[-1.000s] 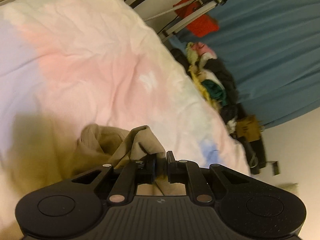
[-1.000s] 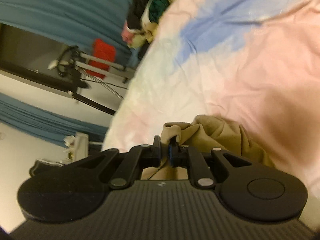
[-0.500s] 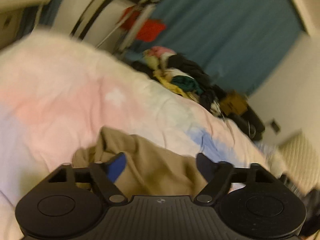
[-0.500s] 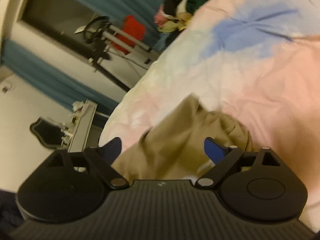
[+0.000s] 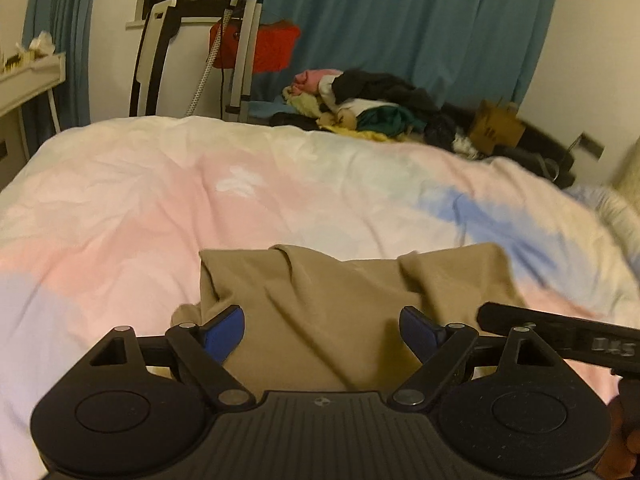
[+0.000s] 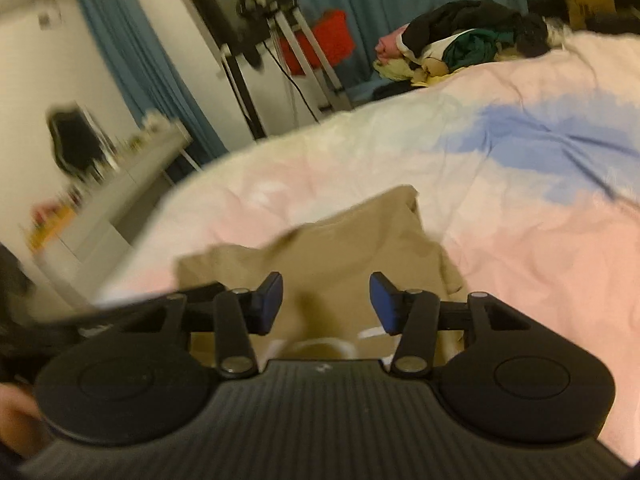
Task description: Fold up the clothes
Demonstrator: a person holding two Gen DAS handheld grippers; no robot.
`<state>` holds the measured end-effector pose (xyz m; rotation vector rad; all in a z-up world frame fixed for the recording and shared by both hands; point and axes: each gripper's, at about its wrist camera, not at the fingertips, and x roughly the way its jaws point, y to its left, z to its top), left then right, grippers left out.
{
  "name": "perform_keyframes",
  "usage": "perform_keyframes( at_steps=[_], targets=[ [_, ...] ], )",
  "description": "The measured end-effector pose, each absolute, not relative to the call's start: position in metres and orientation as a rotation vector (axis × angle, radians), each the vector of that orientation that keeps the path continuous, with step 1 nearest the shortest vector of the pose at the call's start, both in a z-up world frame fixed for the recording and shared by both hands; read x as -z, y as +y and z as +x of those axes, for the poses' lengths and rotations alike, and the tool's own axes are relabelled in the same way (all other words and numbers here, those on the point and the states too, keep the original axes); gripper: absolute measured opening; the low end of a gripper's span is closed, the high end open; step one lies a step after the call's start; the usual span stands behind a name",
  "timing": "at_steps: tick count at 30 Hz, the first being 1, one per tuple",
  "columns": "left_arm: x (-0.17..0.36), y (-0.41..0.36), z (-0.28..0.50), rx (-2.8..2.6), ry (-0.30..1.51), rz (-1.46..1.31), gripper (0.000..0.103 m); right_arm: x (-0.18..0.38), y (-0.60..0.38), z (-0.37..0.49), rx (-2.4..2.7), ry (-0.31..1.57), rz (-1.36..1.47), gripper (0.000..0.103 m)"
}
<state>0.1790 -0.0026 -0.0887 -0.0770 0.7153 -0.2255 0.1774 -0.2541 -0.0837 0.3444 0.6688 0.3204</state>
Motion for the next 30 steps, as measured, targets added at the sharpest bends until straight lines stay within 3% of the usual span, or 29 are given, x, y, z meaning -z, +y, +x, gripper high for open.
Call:
perform_keyframes(
  at_steps=[7,20,30],
  targets=[
    [0.109,-0.013,0.203,0.171,0.756,0.038,0.086,0.130,-0.223,0.233,-0.255,0.747,0.218,0.052],
    [0.075,0.007,0.134,0.220,0.719,-0.077,0.087,0.110,-0.227,0.180,-0.235,0.691,0.233,0.051],
    [0.092,0.019,0.130,0.185,0.823,-0.164,0.086,0.125,-0.231,0.166,-0.192,0.703,0.315,0.050]
  ],
)
